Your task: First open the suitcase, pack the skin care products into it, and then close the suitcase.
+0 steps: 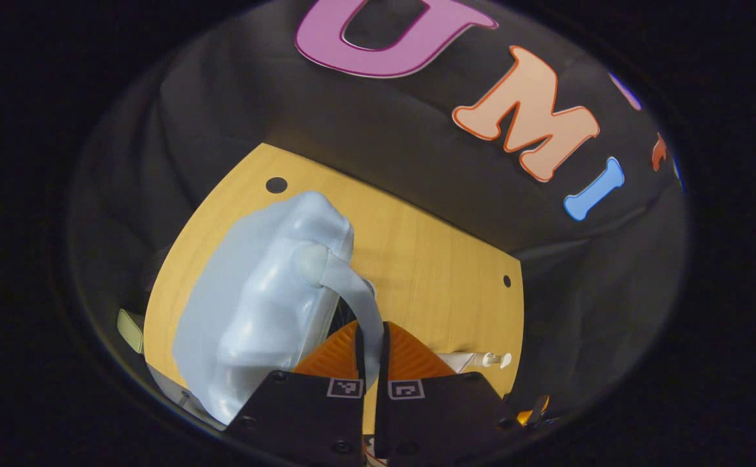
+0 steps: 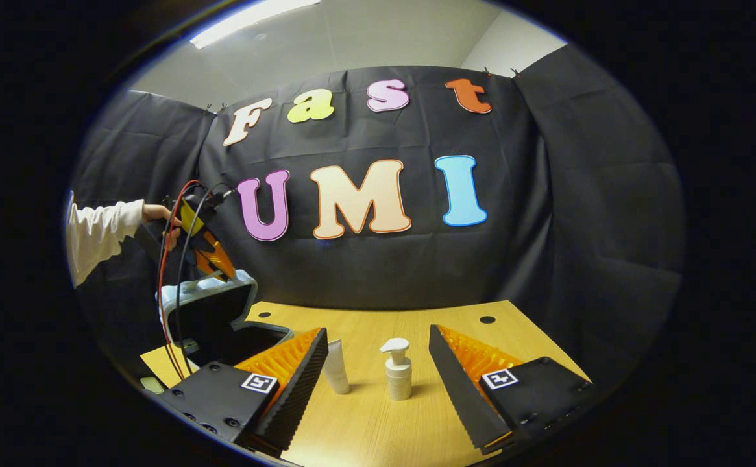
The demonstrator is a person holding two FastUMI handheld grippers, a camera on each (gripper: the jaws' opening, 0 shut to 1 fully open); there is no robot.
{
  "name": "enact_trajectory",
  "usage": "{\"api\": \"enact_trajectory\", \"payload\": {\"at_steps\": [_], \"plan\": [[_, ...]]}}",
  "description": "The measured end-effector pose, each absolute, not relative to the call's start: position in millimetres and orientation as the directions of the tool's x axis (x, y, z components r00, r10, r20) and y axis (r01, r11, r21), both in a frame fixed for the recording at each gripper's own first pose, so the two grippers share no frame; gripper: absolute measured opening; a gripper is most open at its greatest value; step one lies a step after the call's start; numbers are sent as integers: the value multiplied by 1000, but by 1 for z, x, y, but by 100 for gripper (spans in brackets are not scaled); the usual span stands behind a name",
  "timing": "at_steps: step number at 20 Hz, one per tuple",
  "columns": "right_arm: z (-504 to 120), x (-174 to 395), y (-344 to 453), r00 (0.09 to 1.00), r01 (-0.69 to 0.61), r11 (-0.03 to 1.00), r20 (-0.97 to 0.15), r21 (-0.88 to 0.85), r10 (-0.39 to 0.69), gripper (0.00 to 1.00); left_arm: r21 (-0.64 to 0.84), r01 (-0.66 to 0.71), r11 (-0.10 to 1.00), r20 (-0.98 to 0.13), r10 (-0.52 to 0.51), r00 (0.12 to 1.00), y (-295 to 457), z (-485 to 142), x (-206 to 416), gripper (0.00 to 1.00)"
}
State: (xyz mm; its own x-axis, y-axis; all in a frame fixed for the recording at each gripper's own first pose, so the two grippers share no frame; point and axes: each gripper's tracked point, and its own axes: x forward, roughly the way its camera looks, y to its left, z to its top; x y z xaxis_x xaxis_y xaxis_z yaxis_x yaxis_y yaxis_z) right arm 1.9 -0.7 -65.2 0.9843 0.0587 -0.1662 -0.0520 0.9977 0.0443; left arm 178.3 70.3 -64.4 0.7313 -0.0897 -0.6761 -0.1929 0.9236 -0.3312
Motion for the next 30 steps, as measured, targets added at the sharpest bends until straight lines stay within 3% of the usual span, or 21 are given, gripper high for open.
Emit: {"api": "enact_trajectory", "payload": {"at_steps": [4, 9, 15, 25, 30], "plan": [[-61, 1, 12, 984, -58, 998, -165, 28, 61, 98, -292, -224, 930, -641, -17, 767, 106, -48, 179, 0], [-59, 0, 26, 982, -64, 998, -177, -3, 62, 98, -336, -246, 909, -631, -23, 775, 138, -34, 171, 0], [-52, 6, 40, 983, -64, 998, -175, -6, 62, 98, -235, -292, 927, -634, 82, 769, 205, -34, 158, 0], [-64, 18, 63, 975, -67, 997, -212, -25, 61, 98, -147, -368, 918, -648, 191, 737, 318, -78, 125, 0], [-74, 20, 69, 969, -66, 997, -242, -35, 56, 98, -315, -360, 878, -579, 122, 806, 339, -104, 120, 0]]}}
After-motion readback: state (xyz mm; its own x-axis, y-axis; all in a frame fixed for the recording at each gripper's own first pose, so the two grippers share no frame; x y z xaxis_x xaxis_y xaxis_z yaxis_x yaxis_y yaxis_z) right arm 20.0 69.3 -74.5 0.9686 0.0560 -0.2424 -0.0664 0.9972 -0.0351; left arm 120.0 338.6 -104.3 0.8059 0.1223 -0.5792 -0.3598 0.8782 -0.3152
